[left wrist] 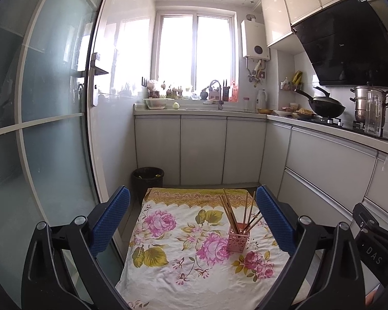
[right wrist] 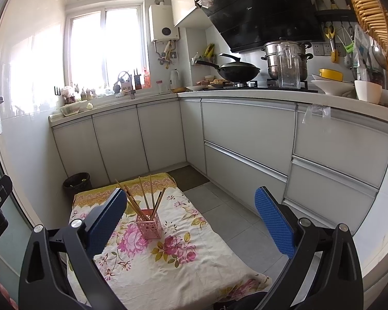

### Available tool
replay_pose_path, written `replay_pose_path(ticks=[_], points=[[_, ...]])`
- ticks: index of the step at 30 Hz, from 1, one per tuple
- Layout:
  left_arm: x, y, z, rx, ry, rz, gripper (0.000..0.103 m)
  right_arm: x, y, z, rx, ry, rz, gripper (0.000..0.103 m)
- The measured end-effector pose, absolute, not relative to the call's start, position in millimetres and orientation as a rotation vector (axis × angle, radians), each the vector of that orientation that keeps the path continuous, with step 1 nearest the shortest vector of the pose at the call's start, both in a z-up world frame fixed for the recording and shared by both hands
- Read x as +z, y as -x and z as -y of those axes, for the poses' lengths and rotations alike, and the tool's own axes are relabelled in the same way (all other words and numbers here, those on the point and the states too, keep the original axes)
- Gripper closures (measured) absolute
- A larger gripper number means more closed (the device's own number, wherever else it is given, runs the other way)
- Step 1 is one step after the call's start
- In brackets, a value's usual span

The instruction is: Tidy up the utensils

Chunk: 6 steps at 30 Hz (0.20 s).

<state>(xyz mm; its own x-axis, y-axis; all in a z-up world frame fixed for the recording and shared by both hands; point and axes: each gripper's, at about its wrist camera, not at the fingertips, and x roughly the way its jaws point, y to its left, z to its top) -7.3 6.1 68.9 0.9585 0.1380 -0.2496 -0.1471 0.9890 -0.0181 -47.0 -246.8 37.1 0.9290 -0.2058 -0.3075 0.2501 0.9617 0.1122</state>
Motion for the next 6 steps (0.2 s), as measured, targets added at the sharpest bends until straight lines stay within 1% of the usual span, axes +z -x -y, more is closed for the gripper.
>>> replay_pose_path(ticks=[6], points=[[62.2,-0.8,-9.1,0.150,0.050,-0.321,0.007,37.3,47.2,248.0,-0.234,-0.162,-0.296,0.007]])
